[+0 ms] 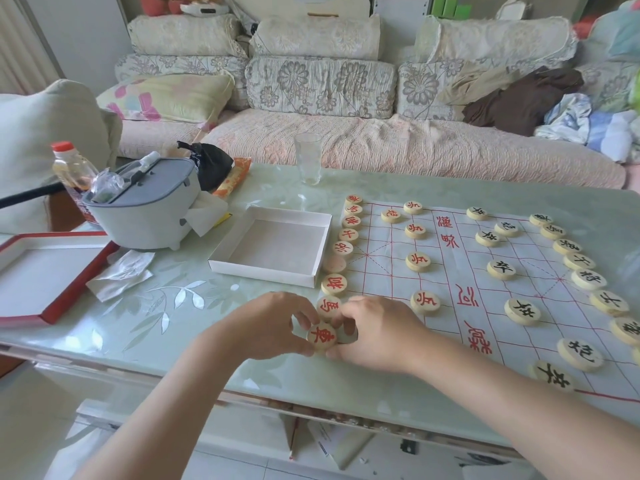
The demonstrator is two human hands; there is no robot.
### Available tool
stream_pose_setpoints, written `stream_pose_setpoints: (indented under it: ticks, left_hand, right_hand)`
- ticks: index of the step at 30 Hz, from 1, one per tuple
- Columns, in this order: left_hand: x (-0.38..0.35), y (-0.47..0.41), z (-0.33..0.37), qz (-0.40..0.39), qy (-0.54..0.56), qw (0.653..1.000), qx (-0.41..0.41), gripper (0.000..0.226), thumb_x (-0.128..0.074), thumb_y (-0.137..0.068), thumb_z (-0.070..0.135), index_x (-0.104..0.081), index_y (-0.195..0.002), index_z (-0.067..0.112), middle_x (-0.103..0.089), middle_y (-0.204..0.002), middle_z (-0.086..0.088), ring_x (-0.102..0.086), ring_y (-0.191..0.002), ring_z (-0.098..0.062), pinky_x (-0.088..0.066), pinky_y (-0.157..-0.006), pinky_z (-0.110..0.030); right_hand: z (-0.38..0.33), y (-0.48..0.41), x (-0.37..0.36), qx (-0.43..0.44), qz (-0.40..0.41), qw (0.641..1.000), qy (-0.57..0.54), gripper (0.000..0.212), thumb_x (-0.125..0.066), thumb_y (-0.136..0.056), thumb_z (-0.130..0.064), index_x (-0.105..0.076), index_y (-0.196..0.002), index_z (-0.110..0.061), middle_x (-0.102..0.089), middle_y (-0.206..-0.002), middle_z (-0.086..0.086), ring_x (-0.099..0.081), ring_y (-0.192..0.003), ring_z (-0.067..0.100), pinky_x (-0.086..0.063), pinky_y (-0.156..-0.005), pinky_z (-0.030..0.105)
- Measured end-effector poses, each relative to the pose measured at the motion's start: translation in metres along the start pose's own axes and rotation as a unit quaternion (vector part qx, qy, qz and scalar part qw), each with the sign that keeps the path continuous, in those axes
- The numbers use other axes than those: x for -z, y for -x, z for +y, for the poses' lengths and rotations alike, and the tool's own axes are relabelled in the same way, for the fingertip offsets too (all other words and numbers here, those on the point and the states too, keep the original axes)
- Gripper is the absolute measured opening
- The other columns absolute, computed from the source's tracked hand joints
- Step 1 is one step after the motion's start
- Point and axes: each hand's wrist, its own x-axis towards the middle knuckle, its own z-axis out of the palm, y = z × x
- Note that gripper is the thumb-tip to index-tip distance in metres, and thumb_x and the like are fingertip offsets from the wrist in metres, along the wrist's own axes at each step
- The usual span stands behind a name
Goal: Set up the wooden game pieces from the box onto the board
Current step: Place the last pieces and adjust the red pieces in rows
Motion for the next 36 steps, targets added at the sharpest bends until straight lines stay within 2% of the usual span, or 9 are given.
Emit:
stream_pose_setpoints:
  ticks: [5, 9, 15, 21, 25, 30, 32, 34, 36]
  left_hand:
    - [0.001, -0.001, 0.001, 0.002, 0.002, 1.000, 0.003, 0.037, -0.081, -0.072, 0.038, -0.065, -0.105, 0.040, -0.062, -0.091, 0.024, -0.059, -0.082, -0.002, -0.044, -0.068, -0.015]
    - [0.004, -0.001, 0.003, -0.014, -0.013, 1.000, 0.008, 0.043, -0.081, -0.069, 0.042, -0.062, -0.108, 0.043, -0.061, -0.092, 0.026, -0.060, -0.084, -0.003, -0.048, -0.072, -0.020]
    - [0.001, 0.001, 0.009, -0.006, -0.062, 0.998, 0.008, 0.046, -0.080, -0.065, 0.050, -0.061, -0.106, 0.043, -0.059, -0.093, 0.026, -0.055, -0.080, 0.002, -0.039, -0.064, -0.016]
    - [0.012, 0.005, 0.009, 0.034, -0.037, 0.999, 0.019, 0.043, -0.079, -0.066, 0.053, -0.061, -0.104, 0.043, -0.060, -0.093, 0.027, -0.057, -0.081, 0.003, -0.038, -0.062, -0.012]
    - [0.002, 0.002, 0.014, 0.003, -0.049, 0.999, 0.018, 0.047, -0.079, -0.066, 0.052, -0.062, -0.107, 0.042, -0.059, -0.092, 0.027, -0.054, -0.079, 0.004, -0.038, -0.063, -0.013]
    - [0.005, 0.001, 0.011, -0.010, -0.053, 0.998, 0.026, 0.049, -0.080, -0.065, 0.052, -0.059, -0.109, 0.042, -0.060, -0.093, 0.026, -0.056, -0.083, 0.001, -0.041, -0.066, -0.016]
    - [0.009, -0.001, 0.010, 0.025, -0.031, 0.999, 0.020, 0.040, -0.076, -0.069, 0.055, -0.059, -0.103, 0.042, -0.059, -0.091, 0.023, -0.057, -0.083, -0.002, -0.044, -0.068, -0.017]
    - [0.010, -0.007, 0.006, 0.119, -0.032, 0.992, -0.021, 0.023, -0.071, -0.079, 0.047, -0.061, -0.099, 0.038, -0.058, -0.093, 0.020, -0.055, -0.087, -0.005, -0.047, -0.075, -0.021]
    - [0.011, -0.017, 0.000, 0.220, -0.084, 0.971, -0.052, 0.020, -0.065, -0.087, 0.035, -0.064, -0.107, 0.034, -0.057, -0.108, 0.015, -0.049, -0.102, -0.010, -0.043, -0.089, -0.027]
  right_hand:
    - [-0.001, 0.002, 0.001, -0.002, 0.007, 1.000, -0.011, 0.041, -0.066, -0.075, -0.067, -0.065, -0.104, -0.038, -0.059, -0.095, -0.015, -0.055, -0.086, 0.008, -0.047, -0.077, 0.028]
    - [0.000, -0.001, 0.008, -0.010, -0.009, 1.000, -0.005, 0.050, -0.063, -0.072, -0.076, -0.066, -0.103, -0.037, -0.061, -0.091, -0.015, -0.057, -0.084, 0.007, -0.048, -0.074, 0.028]
    - [0.003, -0.002, 0.006, -0.006, -0.050, 0.999, 0.007, 0.039, -0.071, -0.075, -0.056, -0.068, -0.110, -0.038, -0.060, -0.099, -0.014, -0.056, -0.097, 0.010, -0.045, -0.078, 0.029]
    - [0.000, -0.001, 0.016, -0.014, -0.047, 0.999, -0.013, 0.033, -0.069, -0.079, -0.054, -0.067, -0.108, -0.038, -0.064, -0.096, -0.014, -0.059, -0.091, 0.010, -0.051, -0.082, 0.032]
    - [0.000, 0.000, 0.014, -0.022, -0.034, 0.999, -0.016, 0.039, -0.065, -0.077, -0.065, -0.069, -0.101, -0.034, -0.064, -0.090, -0.014, -0.059, -0.085, 0.009, -0.051, -0.078, 0.031]
    - [0.002, -0.001, 0.014, -0.016, -0.026, 1.000, -0.005, 0.030, -0.063, -0.081, -0.058, -0.067, -0.102, -0.037, -0.063, -0.092, -0.015, -0.058, -0.088, 0.008, -0.045, -0.074, 0.028]
    - [0.005, -0.005, 0.017, -0.031, 0.019, 0.999, -0.009, 0.024, -0.057, -0.086, -0.047, -0.065, -0.106, -0.037, -0.063, -0.098, -0.015, -0.059, -0.094, 0.011, -0.042, -0.074, 0.028]
    - [0.009, -0.011, 0.016, -0.035, 0.062, 0.997, -0.003, 0.022, -0.055, -0.090, -0.040, -0.063, -0.110, -0.036, -0.060, -0.107, -0.015, -0.059, -0.099, 0.013, -0.039, -0.074, 0.028]
    - [0.009, -0.017, 0.013, -0.023, 0.076, 0.997, 0.007, 0.026, -0.056, -0.091, -0.041, -0.062, -0.116, -0.038, -0.059, -0.115, -0.015, -0.059, -0.105, 0.014, -0.040, -0.076, 0.029]
